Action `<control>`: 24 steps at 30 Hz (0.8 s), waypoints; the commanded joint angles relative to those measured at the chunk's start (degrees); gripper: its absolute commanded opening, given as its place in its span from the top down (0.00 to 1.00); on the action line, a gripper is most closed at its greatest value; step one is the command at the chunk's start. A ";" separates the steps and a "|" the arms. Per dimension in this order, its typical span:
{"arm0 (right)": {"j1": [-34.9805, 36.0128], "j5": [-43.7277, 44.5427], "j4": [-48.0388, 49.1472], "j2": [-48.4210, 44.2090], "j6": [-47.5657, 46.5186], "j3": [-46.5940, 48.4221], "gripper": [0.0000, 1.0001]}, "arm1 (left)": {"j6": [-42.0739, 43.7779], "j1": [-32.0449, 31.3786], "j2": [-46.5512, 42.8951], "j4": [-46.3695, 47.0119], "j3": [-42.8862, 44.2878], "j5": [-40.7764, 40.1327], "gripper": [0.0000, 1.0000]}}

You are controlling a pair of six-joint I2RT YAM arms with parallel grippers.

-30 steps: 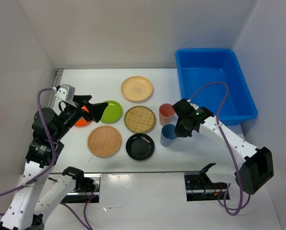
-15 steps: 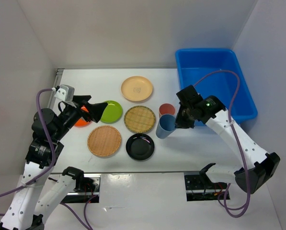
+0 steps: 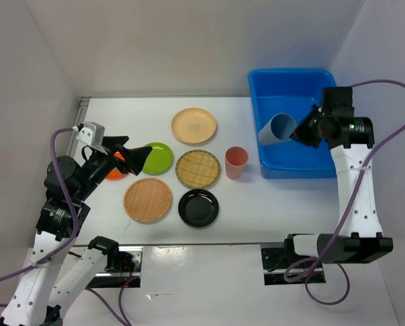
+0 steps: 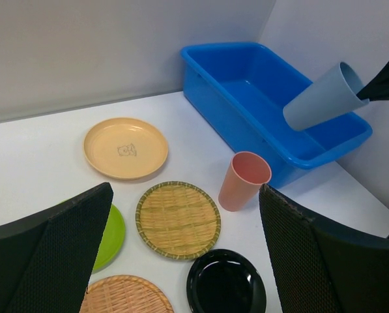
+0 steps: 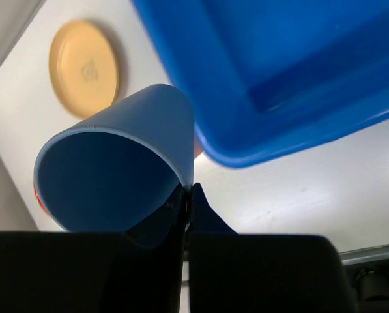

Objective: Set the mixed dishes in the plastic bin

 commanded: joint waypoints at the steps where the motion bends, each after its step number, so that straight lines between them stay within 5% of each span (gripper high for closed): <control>1: -3.72 3.48 1.63 4.84 -3.05 4.96 1.00 | 1.07 -0.23 -0.13 2.68 0.68 0.17 0.01; 7: -11.09 13.15 2.24 11.08 -4.36 3.92 1.00 | 2.22 -0.23 -0.65 2.68 1.21 0.17 0.01; 24: -24.21 14.21 14.45 19.44 -7.88 -6.18 1.00 | 0.55 -0.23 -2.41 3.91 0.16 -0.88 0.01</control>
